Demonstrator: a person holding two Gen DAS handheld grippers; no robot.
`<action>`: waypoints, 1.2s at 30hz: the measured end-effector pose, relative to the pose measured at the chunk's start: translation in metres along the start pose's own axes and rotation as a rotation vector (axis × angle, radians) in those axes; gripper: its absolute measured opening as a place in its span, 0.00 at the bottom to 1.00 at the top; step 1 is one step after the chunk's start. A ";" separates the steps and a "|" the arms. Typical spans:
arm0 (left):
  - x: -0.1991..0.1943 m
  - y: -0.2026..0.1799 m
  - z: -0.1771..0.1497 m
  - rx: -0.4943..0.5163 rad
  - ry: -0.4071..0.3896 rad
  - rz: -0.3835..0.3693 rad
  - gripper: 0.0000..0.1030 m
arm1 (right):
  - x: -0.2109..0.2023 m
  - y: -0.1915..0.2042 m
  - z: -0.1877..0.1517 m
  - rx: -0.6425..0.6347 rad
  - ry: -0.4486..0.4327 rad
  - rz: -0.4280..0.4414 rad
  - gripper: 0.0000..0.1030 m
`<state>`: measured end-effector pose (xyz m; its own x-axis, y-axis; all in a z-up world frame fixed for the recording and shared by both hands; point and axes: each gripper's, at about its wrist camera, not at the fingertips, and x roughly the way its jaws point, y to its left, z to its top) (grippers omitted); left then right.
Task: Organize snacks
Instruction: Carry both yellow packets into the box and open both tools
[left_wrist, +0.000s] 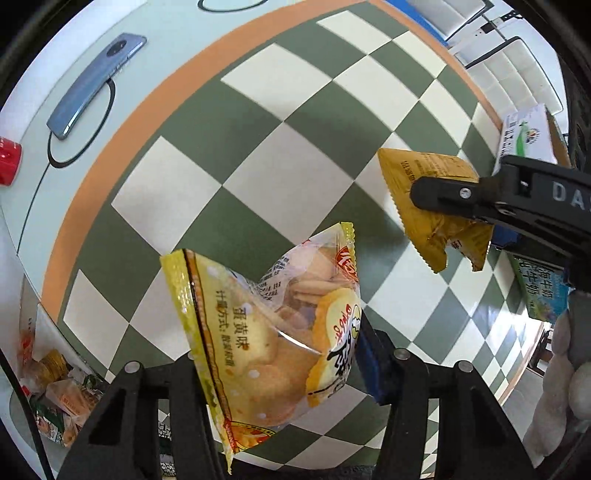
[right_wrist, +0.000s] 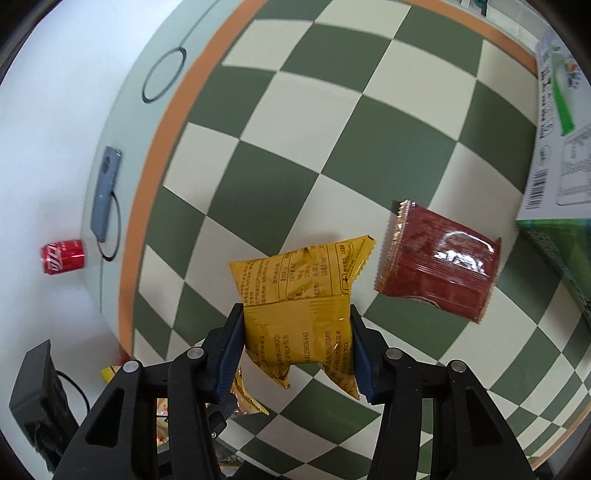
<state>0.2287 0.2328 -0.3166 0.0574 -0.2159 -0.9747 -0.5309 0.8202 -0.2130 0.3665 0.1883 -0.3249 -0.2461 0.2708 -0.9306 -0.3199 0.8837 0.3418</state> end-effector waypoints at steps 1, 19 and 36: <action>-0.003 -0.002 -0.001 0.004 -0.007 -0.003 0.50 | -0.006 -0.002 -0.001 0.003 -0.008 0.010 0.52; -0.104 -0.090 0.013 0.206 -0.162 -0.078 0.50 | -0.143 -0.067 -0.051 0.100 -0.233 0.181 0.52; -0.094 -0.340 0.099 0.620 -0.172 -0.026 0.50 | -0.264 -0.281 -0.095 0.496 -0.489 0.142 0.52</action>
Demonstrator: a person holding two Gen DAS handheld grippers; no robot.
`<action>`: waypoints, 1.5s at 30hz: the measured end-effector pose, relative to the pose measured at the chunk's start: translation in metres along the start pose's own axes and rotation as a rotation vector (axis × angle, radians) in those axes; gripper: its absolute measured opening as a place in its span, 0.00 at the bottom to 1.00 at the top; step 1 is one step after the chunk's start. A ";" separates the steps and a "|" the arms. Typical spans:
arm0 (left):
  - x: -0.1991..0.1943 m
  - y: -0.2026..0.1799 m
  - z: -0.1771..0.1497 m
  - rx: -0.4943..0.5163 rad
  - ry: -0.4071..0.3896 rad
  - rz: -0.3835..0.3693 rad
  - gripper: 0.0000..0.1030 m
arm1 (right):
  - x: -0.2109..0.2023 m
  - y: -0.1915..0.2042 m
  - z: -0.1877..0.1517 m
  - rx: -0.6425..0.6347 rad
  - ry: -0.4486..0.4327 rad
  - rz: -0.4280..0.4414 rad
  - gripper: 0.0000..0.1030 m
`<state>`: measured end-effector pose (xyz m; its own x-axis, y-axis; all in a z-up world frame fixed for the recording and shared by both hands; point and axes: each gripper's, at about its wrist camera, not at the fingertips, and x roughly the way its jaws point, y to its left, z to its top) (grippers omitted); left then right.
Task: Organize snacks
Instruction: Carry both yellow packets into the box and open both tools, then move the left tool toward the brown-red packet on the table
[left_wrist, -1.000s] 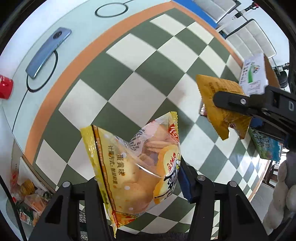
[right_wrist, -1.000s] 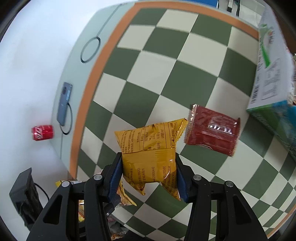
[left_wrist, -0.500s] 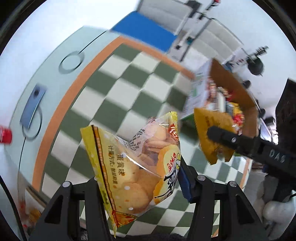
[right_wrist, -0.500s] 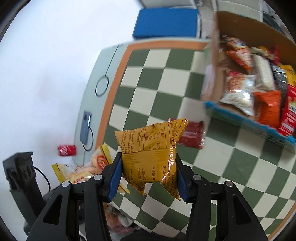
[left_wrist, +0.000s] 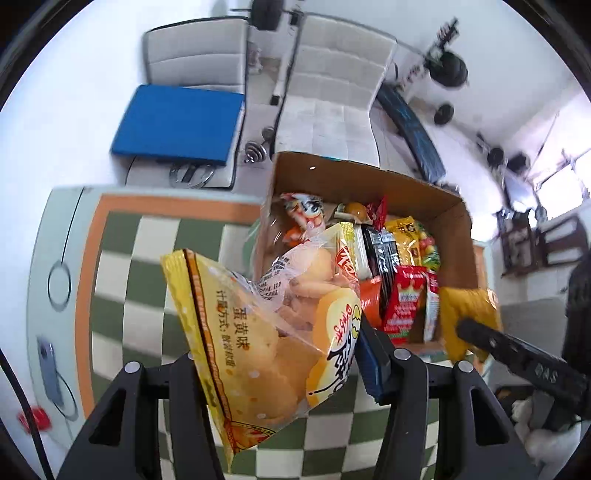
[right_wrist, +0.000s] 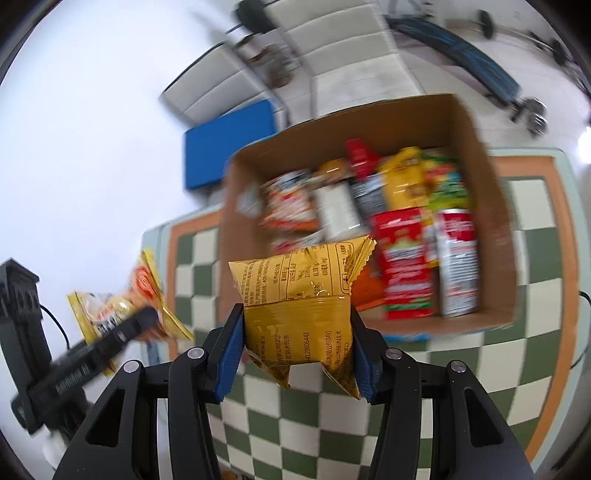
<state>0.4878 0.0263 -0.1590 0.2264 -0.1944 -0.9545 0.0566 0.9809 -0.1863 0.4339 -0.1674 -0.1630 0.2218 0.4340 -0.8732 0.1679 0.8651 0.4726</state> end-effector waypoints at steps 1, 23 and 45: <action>0.008 -0.004 0.009 0.003 0.013 0.007 0.50 | 0.001 -0.012 0.006 0.020 0.004 -0.016 0.52; 0.128 -0.043 0.079 0.109 0.259 0.168 0.52 | 0.064 -0.106 0.032 0.156 0.151 -0.182 0.58; 0.072 -0.031 0.042 0.082 0.079 0.109 0.87 | 0.058 -0.066 0.023 0.094 0.083 -0.242 0.92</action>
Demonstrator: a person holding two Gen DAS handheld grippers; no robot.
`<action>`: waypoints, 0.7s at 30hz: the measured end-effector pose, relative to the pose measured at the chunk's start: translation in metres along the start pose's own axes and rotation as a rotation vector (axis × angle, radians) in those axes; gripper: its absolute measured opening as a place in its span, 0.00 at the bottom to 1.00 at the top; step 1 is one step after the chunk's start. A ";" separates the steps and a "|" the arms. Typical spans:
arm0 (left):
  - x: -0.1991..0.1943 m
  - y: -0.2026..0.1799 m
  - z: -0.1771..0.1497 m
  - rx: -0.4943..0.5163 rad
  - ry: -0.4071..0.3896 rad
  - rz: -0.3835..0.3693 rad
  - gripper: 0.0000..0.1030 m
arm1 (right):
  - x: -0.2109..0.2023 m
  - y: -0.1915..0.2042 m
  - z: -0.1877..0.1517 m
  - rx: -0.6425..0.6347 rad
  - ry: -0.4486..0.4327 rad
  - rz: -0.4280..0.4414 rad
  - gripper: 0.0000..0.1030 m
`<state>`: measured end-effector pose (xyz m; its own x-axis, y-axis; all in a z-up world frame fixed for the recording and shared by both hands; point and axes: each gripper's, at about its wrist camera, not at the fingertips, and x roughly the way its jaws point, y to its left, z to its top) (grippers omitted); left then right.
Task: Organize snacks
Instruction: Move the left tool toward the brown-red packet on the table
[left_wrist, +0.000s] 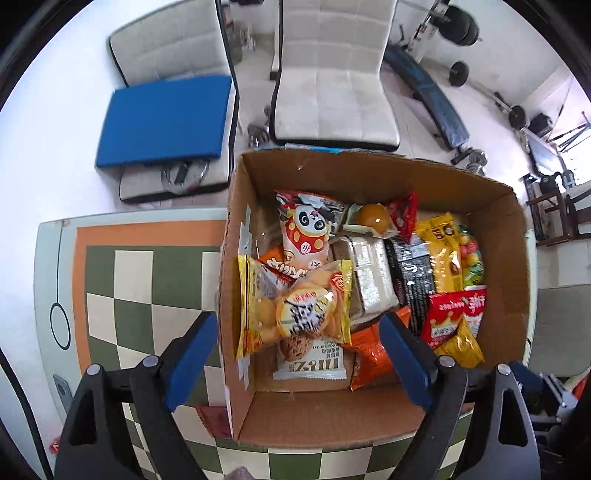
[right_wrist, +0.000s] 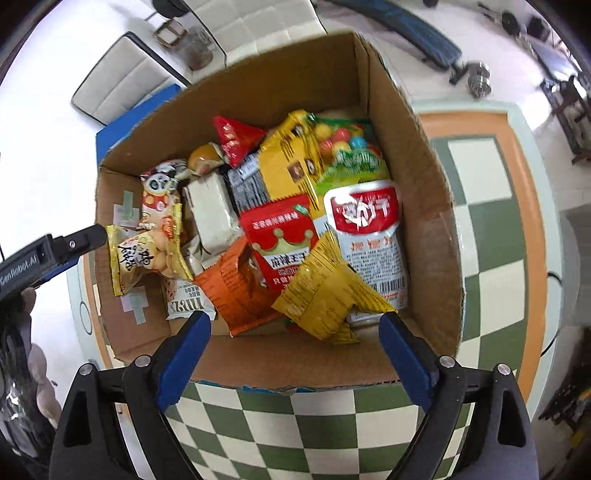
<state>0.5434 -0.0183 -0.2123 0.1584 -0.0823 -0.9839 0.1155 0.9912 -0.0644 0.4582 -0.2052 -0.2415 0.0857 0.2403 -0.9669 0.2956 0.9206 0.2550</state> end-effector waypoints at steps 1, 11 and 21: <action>-0.006 -0.001 -0.007 0.005 -0.021 0.007 0.87 | -0.005 0.004 -0.002 -0.018 -0.021 -0.011 0.92; -0.054 -0.007 -0.076 0.029 -0.163 0.036 0.87 | -0.049 0.028 -0.037 -0.096 -0.170 -0.031 0.92; -0.096 -0.003 -0.113 -0.025 -0.252 -0.001 0.87 | -0.097 0.031 -0.081 -0.137 -0.294 -0.057 0.92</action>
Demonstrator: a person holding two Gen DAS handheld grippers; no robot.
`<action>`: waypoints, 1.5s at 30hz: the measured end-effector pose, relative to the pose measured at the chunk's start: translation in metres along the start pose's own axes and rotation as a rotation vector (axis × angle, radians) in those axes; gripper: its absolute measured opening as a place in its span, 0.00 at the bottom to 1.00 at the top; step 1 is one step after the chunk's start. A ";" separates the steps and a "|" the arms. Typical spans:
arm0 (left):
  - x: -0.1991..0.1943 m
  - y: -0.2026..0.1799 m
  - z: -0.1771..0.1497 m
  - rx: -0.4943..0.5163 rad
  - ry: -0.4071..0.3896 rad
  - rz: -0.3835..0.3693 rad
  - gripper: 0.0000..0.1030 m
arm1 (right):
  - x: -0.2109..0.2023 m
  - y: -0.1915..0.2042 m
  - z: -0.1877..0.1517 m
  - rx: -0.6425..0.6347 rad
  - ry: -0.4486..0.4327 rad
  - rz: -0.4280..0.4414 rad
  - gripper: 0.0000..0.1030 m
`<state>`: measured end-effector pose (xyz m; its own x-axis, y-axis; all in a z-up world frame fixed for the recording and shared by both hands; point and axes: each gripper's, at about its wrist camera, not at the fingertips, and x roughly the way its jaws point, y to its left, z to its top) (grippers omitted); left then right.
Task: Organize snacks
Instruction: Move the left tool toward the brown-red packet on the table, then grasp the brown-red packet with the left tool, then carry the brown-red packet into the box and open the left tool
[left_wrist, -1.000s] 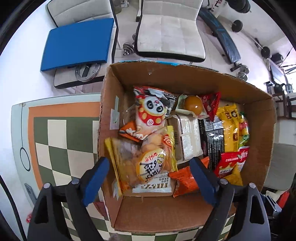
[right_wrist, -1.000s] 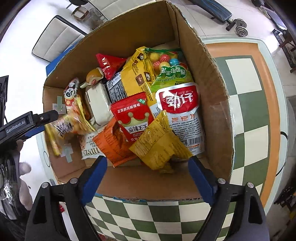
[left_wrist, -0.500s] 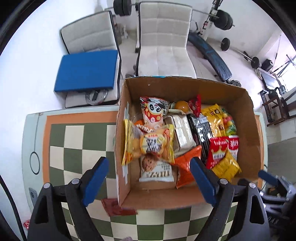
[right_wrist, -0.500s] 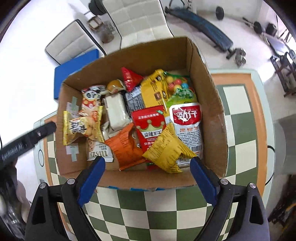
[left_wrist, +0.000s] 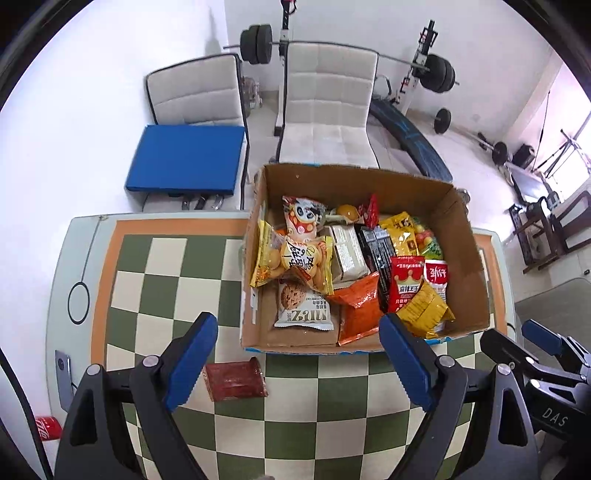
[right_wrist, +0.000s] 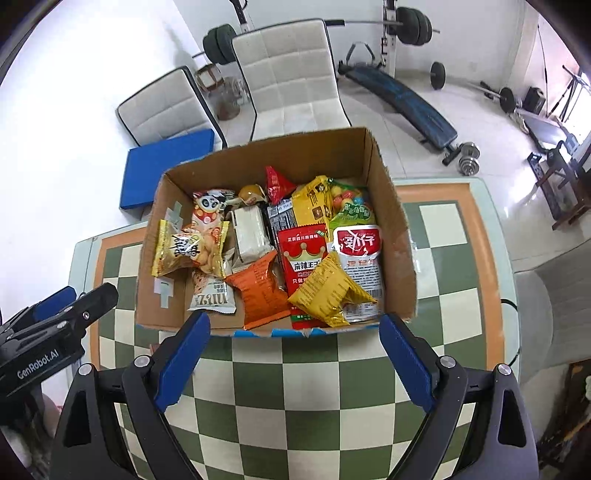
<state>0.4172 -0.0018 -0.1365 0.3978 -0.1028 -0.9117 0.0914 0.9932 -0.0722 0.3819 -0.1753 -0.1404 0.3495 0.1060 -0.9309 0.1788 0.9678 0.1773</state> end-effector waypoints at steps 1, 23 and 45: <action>-0.004 0.001 -0.001 -0.006 -0.011 -0.001 0.87 | -0.004 0.000 -0.002 -0.001 -0.009 0.001 0.92; 0.154 0.128 -0.097 -0.204 0.482 0.001 0.87 | 0.096 0.034 -0.065 0.154 0.233 0.170 0.92; 0.203 0.084 -0.122 -0.227 0.497 0.053 0.66 | 0.101 0.024 -0.049 0.187 0.218 0.131 0.92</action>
<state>0.3940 0.0674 -0.3766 -0.0875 -0.0687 -0.9938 -0.1378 0.9889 -0.0562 0.3761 -0.1302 -0.2454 0.1789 0.2935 -0.9391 0.3185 0.8858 0.3375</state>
